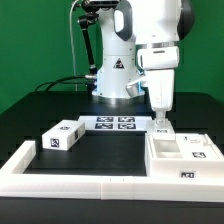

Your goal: Assemble cabinet

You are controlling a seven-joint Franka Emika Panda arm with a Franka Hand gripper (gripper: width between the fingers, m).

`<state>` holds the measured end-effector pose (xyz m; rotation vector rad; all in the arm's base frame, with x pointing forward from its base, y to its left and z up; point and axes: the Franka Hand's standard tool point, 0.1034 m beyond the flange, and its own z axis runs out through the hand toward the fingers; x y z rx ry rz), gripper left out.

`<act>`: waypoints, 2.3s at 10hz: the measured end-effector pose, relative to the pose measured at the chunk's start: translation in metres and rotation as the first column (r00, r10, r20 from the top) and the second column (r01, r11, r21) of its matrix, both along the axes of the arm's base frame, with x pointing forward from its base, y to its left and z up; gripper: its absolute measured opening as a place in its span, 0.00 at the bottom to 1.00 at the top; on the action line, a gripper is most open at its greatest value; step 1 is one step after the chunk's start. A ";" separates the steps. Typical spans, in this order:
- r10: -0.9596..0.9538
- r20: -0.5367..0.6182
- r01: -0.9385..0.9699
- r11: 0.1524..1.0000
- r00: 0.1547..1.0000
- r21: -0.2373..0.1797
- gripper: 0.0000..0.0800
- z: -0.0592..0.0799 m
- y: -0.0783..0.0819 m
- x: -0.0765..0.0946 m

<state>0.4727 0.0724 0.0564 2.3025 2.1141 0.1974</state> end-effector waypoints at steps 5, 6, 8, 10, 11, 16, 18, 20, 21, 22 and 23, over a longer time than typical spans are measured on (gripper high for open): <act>0.000 0.004 0.000 1.000 1.000 0.004 0.09 -0.001 0.001 -0.002; 0.005 0.002 -0.005 1.000 1.000 0.002 0.09 -0.001 0.000 -0.001; 0.028 -0.017 -0.028 1.000 0.999 -0.008 0.09 -0.001 -0.002 0.010; 0.032 -0.032 -0.033 0.999 0.999 -0.016 0.09 0.002 -0.003 0.024; 0.045 -0.030 -0.045 0.999 0.999 -0.017 0.09 0.003 -0.004 0.032; 0.048 -0.030 -0.049 0.999 0.998 -0.018 0.09 0.003 -0.005 0.032; 0.056 -0.038 -0.057 0.998 0.998 -0.022 0.09 0.004 -0.007 0.040; 0.049 -0.038 -0.050 0.999 0.998 -0.019 0.09 0.005 -0.008 0.070; 0.045 -0.029 -0.045 0.999 0.999 -0.014 0.09 0.005 -0.007 0.080; 0.042 -0.026 -0.042 0.999 0.999 -0.011 0.09 0.005 -0.006 0.091; 0.037 -0.017 -0.037 0.999 0.999 -0.005 0.09 0.005 -0.006 0.101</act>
Offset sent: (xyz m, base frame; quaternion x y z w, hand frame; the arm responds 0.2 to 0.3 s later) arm 0.0000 0.0000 0.0000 0.0000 0.0000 0.0000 1.0000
